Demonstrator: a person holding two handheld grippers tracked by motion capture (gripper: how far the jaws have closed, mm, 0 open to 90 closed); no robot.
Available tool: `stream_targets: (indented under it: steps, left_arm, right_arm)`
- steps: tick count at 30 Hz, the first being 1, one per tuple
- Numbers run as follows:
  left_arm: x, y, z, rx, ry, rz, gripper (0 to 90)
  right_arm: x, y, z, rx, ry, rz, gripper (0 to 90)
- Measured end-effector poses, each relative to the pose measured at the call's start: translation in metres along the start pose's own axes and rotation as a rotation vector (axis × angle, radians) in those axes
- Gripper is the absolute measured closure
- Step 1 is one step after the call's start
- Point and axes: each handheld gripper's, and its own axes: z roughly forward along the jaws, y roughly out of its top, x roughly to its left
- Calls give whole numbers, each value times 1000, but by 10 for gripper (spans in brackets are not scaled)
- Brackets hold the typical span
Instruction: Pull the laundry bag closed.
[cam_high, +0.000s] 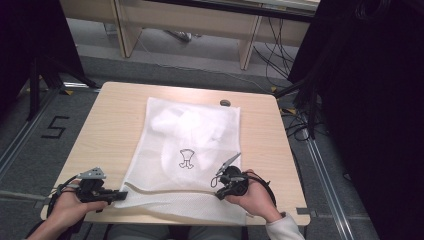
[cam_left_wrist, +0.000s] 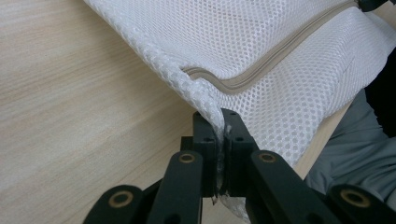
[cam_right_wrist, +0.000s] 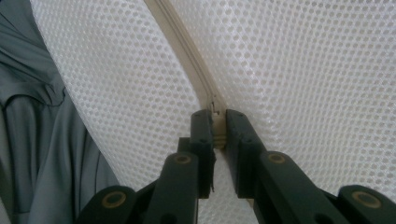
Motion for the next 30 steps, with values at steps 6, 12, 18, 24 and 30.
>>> stream_targets:
  steps: [6, 12, 18, 24, 30]
  left_arm:
    - [-1, 0, 1, -14, 10, -2, 854]
    - [-1, 0, 0, -10, 10, -3, 854]
    - [0, 0, 0, -2, -5, -2, 854]
    - [0, 0, 0, -1, -2, -1, 854]
    - [0, 0, 0, -2, -1, -2, 854]
  right_arm:
    - [-2, -4, -2, 1, 3, 8, 823]
    - [-2, -6, -2, 2, 0, 11, 823]
    - [-3, -8, -4, 4, -2, 17, 823]
    - [-3, -11, -5, 3, -3, 22, 823]
    - [-4, -14, -6, -1, -3, 27, 823]
